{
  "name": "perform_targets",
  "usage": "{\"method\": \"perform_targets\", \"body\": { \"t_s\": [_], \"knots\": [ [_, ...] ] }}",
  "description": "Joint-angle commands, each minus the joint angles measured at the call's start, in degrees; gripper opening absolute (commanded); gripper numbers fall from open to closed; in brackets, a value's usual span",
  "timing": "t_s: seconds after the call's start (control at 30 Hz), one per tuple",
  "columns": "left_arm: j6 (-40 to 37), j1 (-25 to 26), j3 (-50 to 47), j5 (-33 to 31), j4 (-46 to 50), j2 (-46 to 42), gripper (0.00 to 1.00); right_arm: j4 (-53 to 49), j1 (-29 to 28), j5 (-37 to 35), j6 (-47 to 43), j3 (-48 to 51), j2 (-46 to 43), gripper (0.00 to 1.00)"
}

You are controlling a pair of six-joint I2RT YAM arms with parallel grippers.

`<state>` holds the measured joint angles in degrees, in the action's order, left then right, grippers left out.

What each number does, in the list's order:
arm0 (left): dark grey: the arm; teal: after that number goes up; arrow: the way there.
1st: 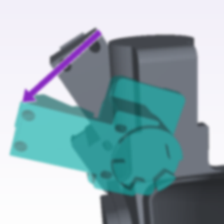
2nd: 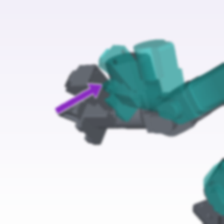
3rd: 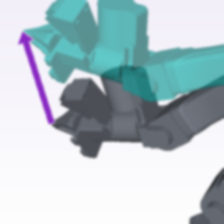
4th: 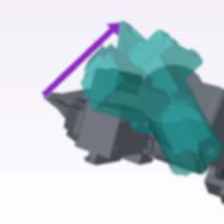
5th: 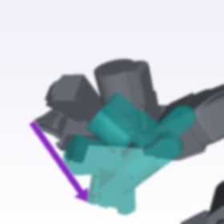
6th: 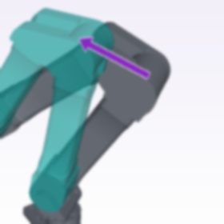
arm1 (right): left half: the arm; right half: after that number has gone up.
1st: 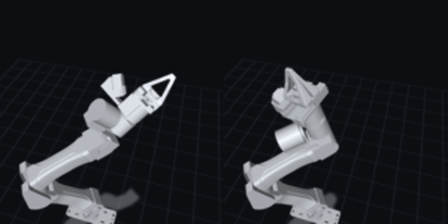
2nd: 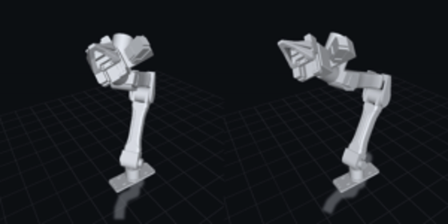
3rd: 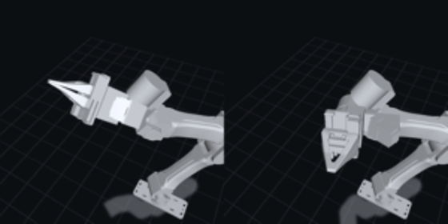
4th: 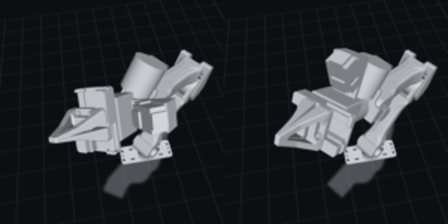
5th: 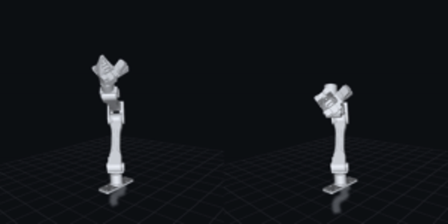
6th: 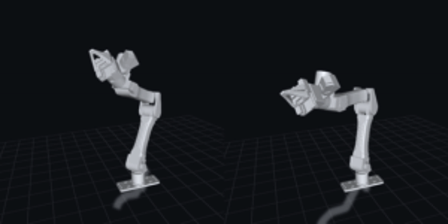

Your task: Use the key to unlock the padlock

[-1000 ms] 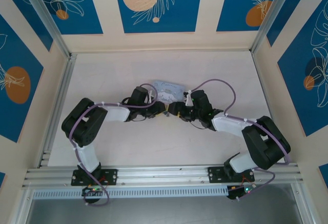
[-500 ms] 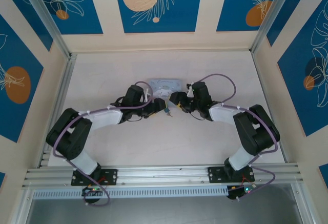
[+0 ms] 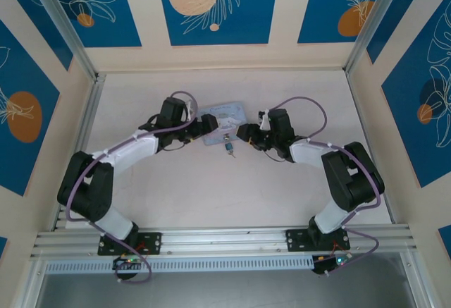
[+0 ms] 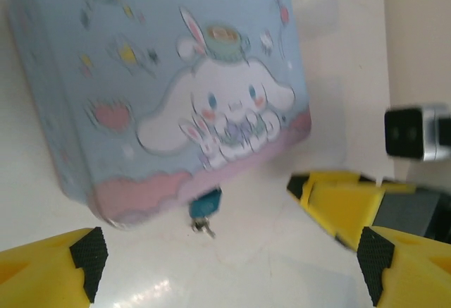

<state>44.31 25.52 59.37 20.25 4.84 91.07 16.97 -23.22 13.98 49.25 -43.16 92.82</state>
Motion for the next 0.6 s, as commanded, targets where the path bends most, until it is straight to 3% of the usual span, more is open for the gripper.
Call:
{"method": "perform_targets", "body": {
  "t_s": [0.0,0.27,0.57],
  "knots": [
    [-5.61,-2.25,5.04,-1.79,7.23,2.96,0.93,-3.21,-1.8,-1.19,-6.79,-0.23,-0.52,0.5],
    [-9.82,-5.42,13.11,-0.97,12.77,9.92,0.93,-9.98,-5.29,-6.06,-15.06,-6.74,4.96,0.47],
    [-11.35,-6.09,17.13,-0.24,14.54,14.7,0.94,-11.77,-6.7,-6.24,-17.82,-10.26,10.01,0.45]
  ]
}}
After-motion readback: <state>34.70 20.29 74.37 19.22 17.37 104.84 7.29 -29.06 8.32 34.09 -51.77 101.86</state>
